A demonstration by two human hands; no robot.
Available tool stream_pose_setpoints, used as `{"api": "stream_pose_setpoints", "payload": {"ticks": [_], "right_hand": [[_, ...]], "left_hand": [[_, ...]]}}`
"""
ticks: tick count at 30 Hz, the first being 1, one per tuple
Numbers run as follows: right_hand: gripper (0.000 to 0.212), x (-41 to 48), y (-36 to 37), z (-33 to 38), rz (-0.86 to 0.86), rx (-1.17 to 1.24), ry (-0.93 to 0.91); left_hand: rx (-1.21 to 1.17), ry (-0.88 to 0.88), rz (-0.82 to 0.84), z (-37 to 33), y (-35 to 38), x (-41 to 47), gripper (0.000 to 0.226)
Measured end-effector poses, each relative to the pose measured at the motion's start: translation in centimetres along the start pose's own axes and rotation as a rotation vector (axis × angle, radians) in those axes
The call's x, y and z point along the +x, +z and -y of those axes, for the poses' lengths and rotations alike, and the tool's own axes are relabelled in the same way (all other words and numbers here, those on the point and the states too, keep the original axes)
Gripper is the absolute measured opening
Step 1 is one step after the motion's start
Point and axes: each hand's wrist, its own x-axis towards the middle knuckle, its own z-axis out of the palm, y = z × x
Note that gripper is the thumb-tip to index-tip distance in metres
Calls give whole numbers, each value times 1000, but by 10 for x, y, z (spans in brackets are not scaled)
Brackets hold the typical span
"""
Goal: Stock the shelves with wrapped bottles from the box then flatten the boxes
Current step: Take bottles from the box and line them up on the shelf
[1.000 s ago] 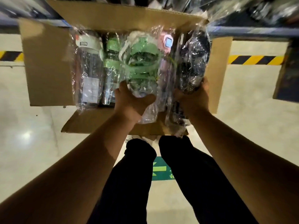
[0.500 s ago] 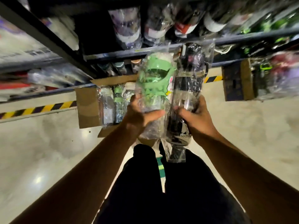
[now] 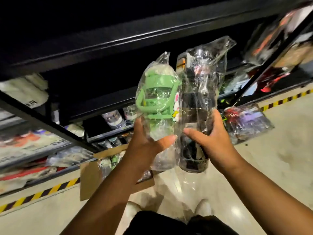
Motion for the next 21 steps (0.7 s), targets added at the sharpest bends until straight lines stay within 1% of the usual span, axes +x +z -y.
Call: {"api": "stream_pose_setpoints", "payload": {"ticks": [2, 5, 6, 7, 9, 11, 14, 18, 21], "right_hand": [[84, 0, -36, 23, -4, -5, -45], [80, 5, -91, 60, -24, -7, -136], [82, 10, -109, 73, -39, -20, -169], [86, 15, -126, 85, -54, -41, -205], [104, 23, -155, 116, -79, -82, -268], [109, 33, -181, 144, -98, -97, -328], [109, 51, -209, 185, -116, -102, -427], [111, 82, -232, 239, -104, -30, -541], [121, 112, -239, 277, -73, 9, -619]], "left_hand": [[-13, 66, 2, -24, 36, 0, 106], [0, 160, 7, -62, 91, 5, 114], [16, 200, 7, -76, 108, 9, 115], [30, 244, -3, -92, 125, 12, 114], [41, 321, -10, -122, 155, 20, 112], [61, 395, -3, -152, 180, 26, 114], [86, 484, -3, -199, 208, 36, 120], [88, 606, 0, -259, 231, 55, 111], [77, 668, -8, -300, 239, 75, 110]]}}
